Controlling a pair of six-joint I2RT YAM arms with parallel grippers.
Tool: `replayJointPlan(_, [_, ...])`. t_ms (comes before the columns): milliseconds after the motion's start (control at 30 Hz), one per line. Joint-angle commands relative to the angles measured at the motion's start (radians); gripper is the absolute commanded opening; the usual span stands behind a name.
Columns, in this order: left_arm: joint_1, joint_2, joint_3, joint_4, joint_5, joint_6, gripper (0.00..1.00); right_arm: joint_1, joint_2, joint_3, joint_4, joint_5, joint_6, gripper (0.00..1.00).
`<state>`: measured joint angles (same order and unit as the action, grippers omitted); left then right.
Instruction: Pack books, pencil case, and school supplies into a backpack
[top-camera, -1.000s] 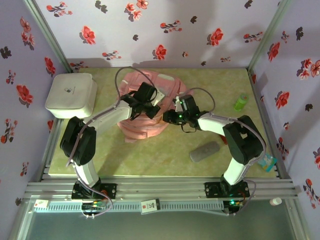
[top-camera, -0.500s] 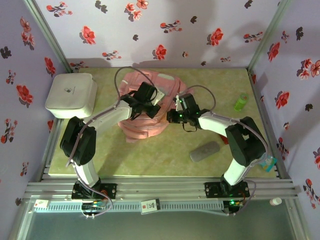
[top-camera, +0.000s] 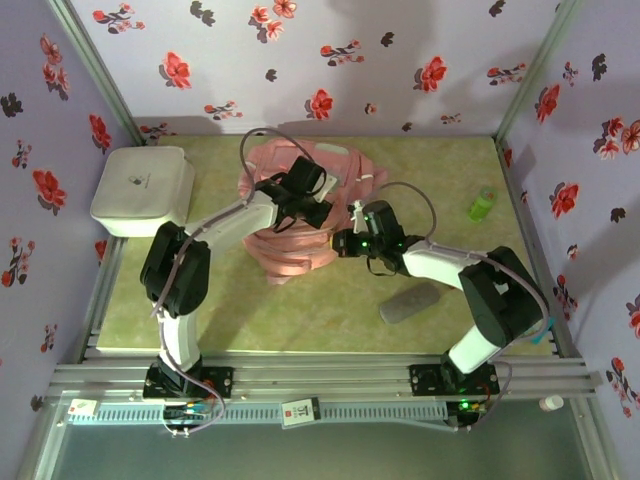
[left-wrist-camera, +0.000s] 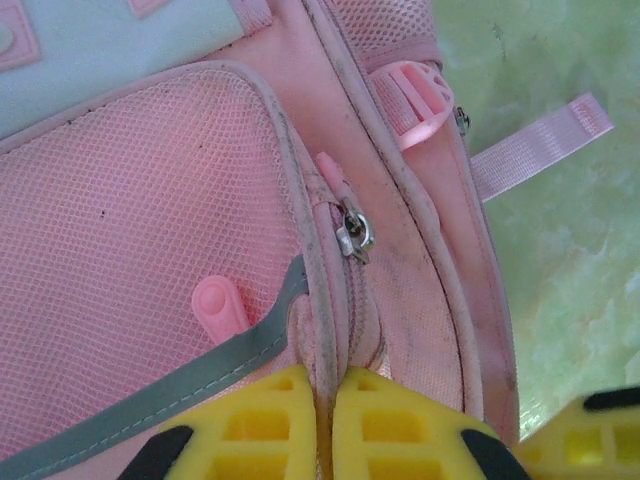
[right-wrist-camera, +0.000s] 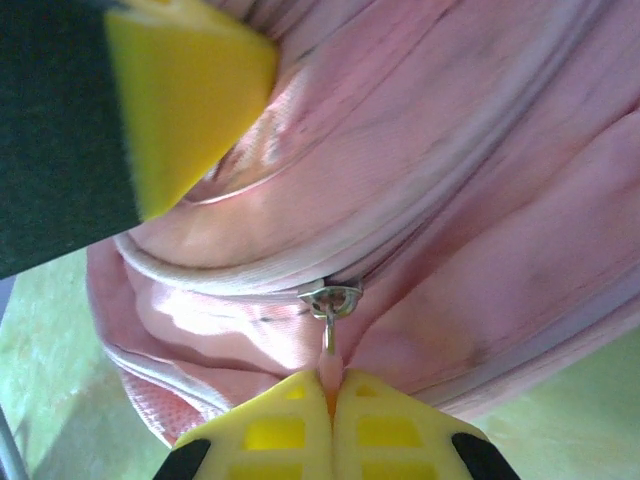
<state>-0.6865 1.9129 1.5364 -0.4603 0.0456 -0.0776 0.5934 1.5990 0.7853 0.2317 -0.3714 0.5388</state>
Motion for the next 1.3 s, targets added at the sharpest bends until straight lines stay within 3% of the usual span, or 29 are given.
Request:
replayJointPlan(0, [0.011,0.030,0.042,0.087,0.005,-0.050,0.07,0.029,0.012,-0.021,0.097,-0.070,0.048,0.05])
replayJointPlan(133, [0.012,0.006,0.019,0.089,0.014,-0.049,0.07,0.005,-0.027,-0.056,0.138,-0.013,0.101,0.13])
replayJointPlan(300, [0.016,-0.065,-0.045,0.113,0.023,-0.033,0.07,-0.075,-0.121,-0.139,0.234,0.037,0.227,0.36])
replayJointPlan(433, [0.017,-0.123,-0.102,0.154,0.052,-0.019,0.07,-0.132,-0.140,-0.114,0.181,0.039,0.337,0.52])
replayJointPlan(867, [0.018,-0.187,-0.173,0.195,0.074,0.008,0.07,-0.158,0.083,0.108,0.237,-0.103,0.654,0.59])
replayJointPlan(1200, [0.017,-0.189,-0.179,0.192,0.079,0.012,0.07,-0.156,0.163,0.160,0.243,-0.125,0.677,0.59])
replayJointPlan(1267, [0.017,-0.187,-0.179,0.192,0.080,0.013,0.07,-0.156,0.172,0.165,0.266,-0.145,0.678,0.53])
